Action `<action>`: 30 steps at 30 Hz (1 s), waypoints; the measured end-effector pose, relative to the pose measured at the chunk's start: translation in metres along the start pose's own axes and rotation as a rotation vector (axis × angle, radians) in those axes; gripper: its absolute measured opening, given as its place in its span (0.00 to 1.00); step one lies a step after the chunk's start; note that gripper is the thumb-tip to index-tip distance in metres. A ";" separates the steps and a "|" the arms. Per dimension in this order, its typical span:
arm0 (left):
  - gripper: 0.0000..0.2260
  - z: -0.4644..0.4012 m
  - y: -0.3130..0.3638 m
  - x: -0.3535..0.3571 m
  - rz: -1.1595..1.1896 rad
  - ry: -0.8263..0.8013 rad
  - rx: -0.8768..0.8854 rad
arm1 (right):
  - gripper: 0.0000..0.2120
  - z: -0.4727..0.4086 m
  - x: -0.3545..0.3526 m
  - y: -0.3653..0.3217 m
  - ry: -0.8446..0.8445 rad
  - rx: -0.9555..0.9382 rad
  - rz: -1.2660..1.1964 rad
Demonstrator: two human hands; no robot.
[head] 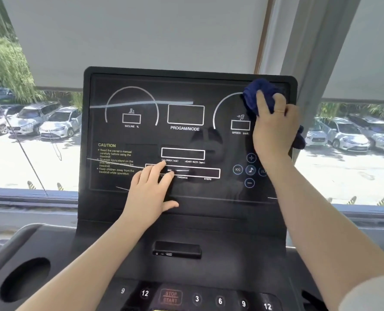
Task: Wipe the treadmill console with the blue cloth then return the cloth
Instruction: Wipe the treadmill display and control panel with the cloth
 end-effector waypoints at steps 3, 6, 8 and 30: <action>0.34 -0.005 0.008 -0.011 0.003 0.024 -0.015 | 0.24 0.033 0.008 -0.050 0.035 -0.181 0.026; 0.37 -0.016 0.019 -0.025 -0.002 0.093 0.006 | 0.25 0.043 0.019 -0.063 0.016 -0.499 0.062; 0.41 -0.025 0.025 -0.029 -0.006 0.108 0.007 | 0.25 0.023 0.018 -0.046 0.020 -0.565 0.101; 0.44 -0.033 0.032 -0.008 -0.012 0.072 0.046 | 0.21 0.078 -0.004 -0.009 -0.104 -0.085 -0.012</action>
Point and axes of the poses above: each hand's wrist, its own z-axis away from the middle knuckle, its own x-axis out of the palm, y = z × x, the point moved 7 cm from there along -z, towards the middle knuckle, and after that the axes turned 10 degrees about -y, right-handed, at the moved point
